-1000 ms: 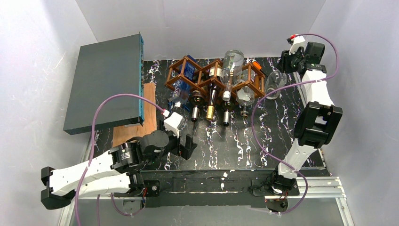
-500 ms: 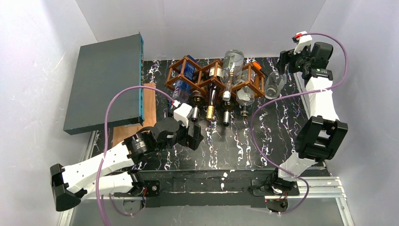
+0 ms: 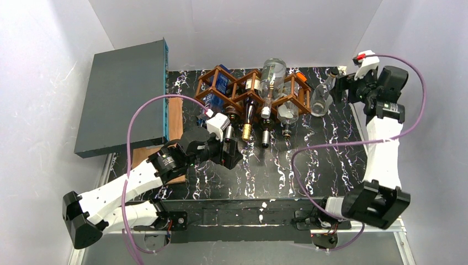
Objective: Take the wine bottle off the wine rack
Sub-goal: Move the wine bottle to the center of the board, then pick up the wine bottle from the wine rack.
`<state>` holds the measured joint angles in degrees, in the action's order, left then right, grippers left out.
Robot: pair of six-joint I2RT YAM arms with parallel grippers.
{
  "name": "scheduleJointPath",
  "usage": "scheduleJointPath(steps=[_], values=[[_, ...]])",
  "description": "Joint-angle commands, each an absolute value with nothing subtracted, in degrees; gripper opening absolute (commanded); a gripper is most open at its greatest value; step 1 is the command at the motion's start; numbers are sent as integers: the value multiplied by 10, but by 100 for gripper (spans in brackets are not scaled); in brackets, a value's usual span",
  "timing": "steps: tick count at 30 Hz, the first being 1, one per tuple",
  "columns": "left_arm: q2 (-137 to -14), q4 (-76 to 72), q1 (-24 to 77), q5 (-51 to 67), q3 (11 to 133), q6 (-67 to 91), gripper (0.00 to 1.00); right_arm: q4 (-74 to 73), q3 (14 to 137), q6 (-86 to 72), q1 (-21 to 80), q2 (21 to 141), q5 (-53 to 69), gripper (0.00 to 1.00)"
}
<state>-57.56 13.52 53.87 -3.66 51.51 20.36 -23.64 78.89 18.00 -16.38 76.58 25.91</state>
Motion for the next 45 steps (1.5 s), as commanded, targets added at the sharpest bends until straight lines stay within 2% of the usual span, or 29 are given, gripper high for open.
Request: scheduleJointPath(steps=[1, 11, 30, 36, 45], values=[[-555, 132, 535, 20, 521, 210, 98, -294, 750, 211, -163, 686, 285, 98], [-512, 162, 534, 11, 508, 245, 98, -355, 666, 225, -163, 593, 364, 99], [-534, 169, 535, 45, 510, 260, 98, -382, 602, 258, -163, 563, 491, 98], [-513, 119, 535, 40, 472, 295, 98, -392, 605, 264, -163, 567, 497, 98], [-539, 155, 535, 34, 505, 293, 98, -366, 584, 256, -163, 563, 502, 98]])
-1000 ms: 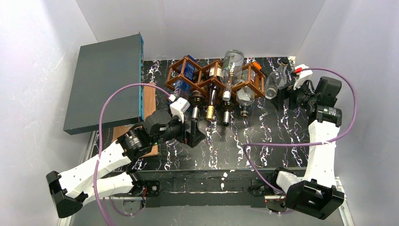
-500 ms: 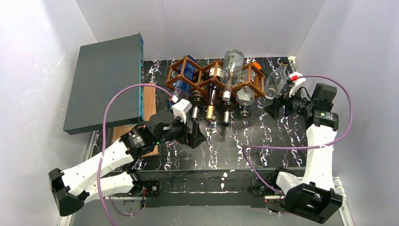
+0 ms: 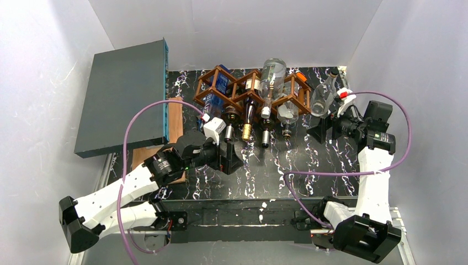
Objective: Take the wine bottle off the wine rack
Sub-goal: Pick up the wine bottle from the wine rack.
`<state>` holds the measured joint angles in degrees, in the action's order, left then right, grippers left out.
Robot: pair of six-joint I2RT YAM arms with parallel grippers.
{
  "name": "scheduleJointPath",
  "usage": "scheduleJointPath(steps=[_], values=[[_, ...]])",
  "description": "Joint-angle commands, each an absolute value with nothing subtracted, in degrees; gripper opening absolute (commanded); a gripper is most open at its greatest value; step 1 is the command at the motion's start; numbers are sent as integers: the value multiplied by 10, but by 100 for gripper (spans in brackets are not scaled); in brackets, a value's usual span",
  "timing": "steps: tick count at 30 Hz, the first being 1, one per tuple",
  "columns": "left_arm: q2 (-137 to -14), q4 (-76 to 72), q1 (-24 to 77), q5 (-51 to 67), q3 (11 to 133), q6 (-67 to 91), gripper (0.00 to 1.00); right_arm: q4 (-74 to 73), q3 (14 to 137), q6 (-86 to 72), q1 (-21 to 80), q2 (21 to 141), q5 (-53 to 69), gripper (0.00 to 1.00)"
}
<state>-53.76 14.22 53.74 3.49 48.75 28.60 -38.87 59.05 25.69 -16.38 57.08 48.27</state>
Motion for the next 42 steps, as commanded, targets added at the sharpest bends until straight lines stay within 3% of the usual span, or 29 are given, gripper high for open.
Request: scheduleJointPath(steps=[1, 42], values=[[-537, 151, 534, 33, 500, 297, 98, -365, 583, 256, -163, 564, 503, 99], [-524, 129, 534, 18, 490, 310, 98, -364, 570, 254, -163, 552, 544, 98]])
